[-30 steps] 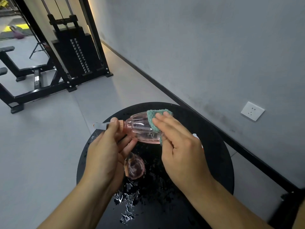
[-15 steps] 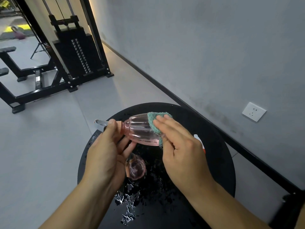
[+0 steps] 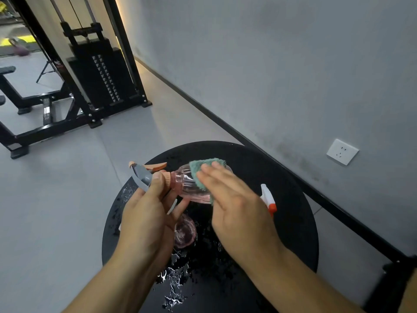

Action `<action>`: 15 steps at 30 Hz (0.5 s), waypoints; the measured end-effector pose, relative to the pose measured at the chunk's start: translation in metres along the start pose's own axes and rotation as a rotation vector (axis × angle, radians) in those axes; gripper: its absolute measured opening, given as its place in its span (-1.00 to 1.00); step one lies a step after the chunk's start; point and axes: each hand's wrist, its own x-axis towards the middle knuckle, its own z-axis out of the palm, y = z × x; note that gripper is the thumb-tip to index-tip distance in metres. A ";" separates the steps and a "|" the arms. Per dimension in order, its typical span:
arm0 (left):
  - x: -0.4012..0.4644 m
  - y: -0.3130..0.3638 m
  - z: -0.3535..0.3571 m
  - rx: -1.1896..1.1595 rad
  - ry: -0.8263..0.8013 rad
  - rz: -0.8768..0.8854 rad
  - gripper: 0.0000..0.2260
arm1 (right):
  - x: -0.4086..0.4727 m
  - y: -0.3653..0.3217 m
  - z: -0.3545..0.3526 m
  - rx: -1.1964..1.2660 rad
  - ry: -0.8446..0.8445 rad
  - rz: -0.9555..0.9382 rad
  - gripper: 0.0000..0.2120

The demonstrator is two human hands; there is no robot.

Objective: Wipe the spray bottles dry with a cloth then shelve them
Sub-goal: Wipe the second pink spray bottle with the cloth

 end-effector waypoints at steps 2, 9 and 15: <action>0.000 0.001 0.001 0.010 -0.004 0.027 -0.81 | 0.000 0.003 -0.002 0.010 0.041 0.045 -0.51; -0.006 -0.003 0.004 0.066 -0.062 0.052 -0.82 | -0.003 -0.006 -0.002 0.025 -0.005 -0.034 -0.55; -0.003 0.000 0.001 0.084 -0.043 0.088 -0.84 | 0.000 0.000 -0.007 0.042 0.016 0.124 -0.56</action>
